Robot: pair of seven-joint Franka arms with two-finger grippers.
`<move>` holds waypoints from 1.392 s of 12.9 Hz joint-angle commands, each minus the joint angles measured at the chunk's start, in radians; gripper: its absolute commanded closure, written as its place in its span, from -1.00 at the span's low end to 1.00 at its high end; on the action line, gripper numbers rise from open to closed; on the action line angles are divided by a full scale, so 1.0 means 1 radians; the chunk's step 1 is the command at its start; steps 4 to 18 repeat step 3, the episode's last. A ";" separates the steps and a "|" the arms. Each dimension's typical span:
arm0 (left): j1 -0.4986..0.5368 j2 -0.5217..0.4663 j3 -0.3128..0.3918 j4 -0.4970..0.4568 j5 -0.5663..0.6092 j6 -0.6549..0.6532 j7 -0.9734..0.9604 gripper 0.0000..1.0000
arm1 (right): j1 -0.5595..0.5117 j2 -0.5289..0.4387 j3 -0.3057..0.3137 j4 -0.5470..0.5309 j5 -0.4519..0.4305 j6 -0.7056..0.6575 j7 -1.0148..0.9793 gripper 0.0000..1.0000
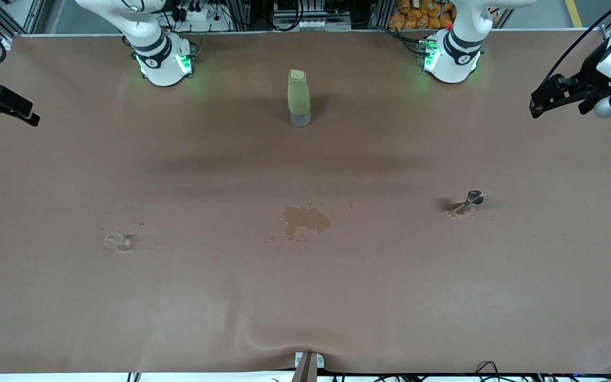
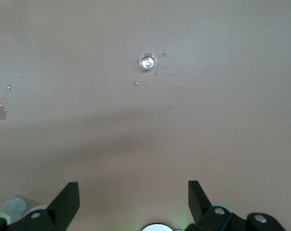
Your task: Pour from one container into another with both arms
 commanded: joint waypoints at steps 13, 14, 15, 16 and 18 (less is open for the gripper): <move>-0.017 0.000 0.014 0.017 -0.013 -0.025 -0.017 -1.00 | 0.021 -0.022 -0.002 -0.019 -0.020 -0.008 0.011 -1.00; -0.017 0.000 0.014 0.017 -0.013 -0.025 -0.017 -1.00 | 0.021 -0.022 -0.002 -0.019 -0.020 -0.008 0.011 -1.00; -0.017 0.000 0.014 0.017 -0.013 -0.025 -0.017 -1.00 | 0.021 -0.022 -0.002 -0.019 -0.020 -0.008 0.011 -1.00; -0.017 0.000 0.014 0.017 -0.013 -0.025 -0.017 -1.00 | 0.021 -0.022 -0.002 -0.019 -0.020 -0.008 0.011 -1.00; -0.017 0.000 0.014 0.017 -0.013 -0.025 -0.017 -1.00 | 0.021 -0.022 -0.002 -0.019 -0.020 -0.008 0.011 -1.00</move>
